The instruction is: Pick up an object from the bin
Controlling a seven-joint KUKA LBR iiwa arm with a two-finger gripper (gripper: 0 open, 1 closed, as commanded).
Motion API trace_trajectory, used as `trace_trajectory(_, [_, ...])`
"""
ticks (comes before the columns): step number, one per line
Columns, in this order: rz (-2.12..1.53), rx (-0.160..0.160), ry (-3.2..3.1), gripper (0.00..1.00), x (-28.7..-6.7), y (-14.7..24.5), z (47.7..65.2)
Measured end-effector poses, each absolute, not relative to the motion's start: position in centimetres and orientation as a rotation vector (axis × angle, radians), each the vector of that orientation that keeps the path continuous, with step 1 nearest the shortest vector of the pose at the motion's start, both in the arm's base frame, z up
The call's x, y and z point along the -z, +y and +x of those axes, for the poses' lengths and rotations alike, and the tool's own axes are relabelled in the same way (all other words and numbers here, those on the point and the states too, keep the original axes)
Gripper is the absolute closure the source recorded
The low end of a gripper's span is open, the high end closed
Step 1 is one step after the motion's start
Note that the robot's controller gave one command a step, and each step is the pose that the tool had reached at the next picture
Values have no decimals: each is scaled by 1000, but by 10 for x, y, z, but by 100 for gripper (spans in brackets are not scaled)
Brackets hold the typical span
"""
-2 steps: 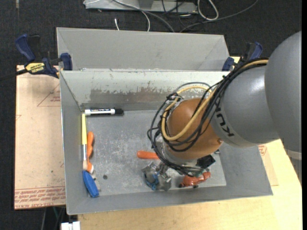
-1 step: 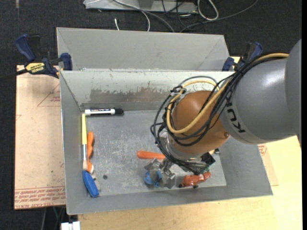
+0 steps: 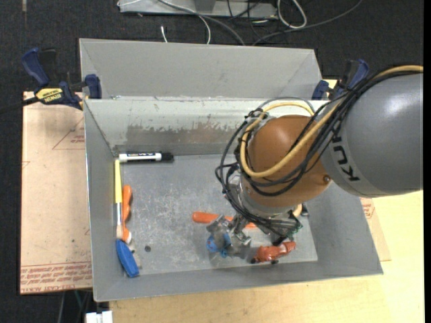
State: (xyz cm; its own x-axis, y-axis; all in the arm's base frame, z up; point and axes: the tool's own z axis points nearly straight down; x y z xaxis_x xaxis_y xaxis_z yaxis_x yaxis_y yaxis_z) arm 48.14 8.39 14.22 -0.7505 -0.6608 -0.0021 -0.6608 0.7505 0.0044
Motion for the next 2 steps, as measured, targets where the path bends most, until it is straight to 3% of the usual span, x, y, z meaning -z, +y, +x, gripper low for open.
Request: trace_trajectory(2, [-1105,-9,2939,100,-172,84,482])
